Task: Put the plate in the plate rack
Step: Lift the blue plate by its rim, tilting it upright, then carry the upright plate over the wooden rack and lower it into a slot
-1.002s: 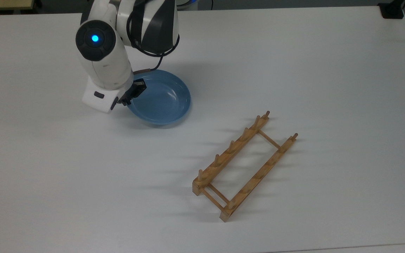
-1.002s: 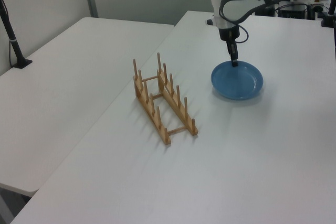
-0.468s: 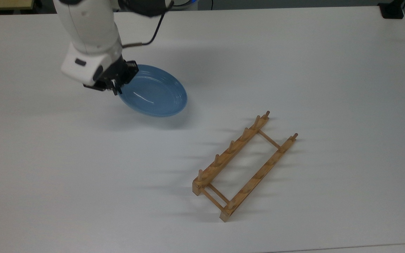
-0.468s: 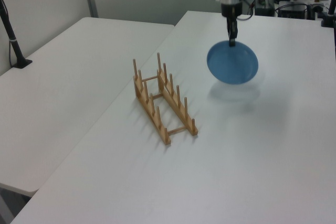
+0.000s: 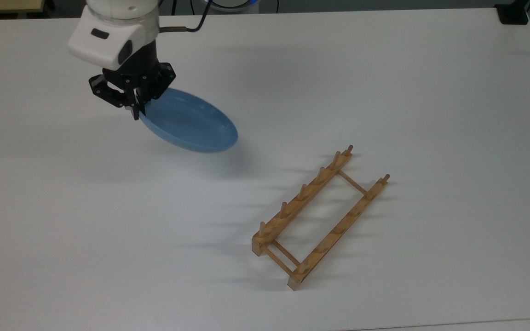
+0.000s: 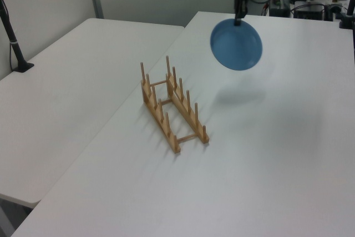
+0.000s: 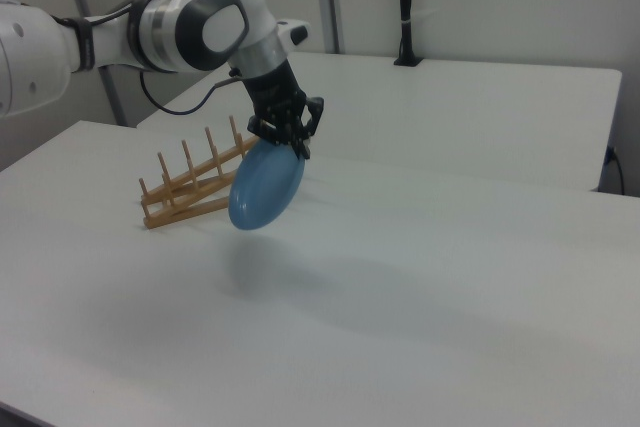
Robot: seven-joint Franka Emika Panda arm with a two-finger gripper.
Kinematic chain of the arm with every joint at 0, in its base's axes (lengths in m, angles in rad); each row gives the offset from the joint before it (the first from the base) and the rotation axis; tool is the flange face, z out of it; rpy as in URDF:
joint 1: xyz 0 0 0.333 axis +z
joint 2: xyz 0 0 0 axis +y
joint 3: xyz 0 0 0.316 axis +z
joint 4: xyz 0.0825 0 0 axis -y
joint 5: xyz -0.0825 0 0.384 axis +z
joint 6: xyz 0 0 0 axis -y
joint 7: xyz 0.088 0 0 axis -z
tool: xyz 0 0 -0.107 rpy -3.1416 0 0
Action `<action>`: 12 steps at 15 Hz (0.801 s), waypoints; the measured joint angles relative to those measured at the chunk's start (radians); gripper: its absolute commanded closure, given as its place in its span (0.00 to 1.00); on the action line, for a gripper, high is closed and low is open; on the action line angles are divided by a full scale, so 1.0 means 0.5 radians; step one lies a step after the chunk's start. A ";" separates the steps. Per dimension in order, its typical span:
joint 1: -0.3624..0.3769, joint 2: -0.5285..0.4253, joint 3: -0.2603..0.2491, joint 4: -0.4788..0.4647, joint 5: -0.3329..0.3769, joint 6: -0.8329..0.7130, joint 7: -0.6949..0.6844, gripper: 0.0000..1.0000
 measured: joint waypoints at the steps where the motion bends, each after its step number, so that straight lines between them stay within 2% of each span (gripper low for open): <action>1: 0.035 0.000 -0.010 0.000 -0.039 0.054 0.033 1.00; 5: 0.246 -0.003 -0.092 0.018 -0.228 0.255 0.277 1.00; 12: 0.580 -0.026 -0.145 0.156 -0.687 0.279 0.771 1.00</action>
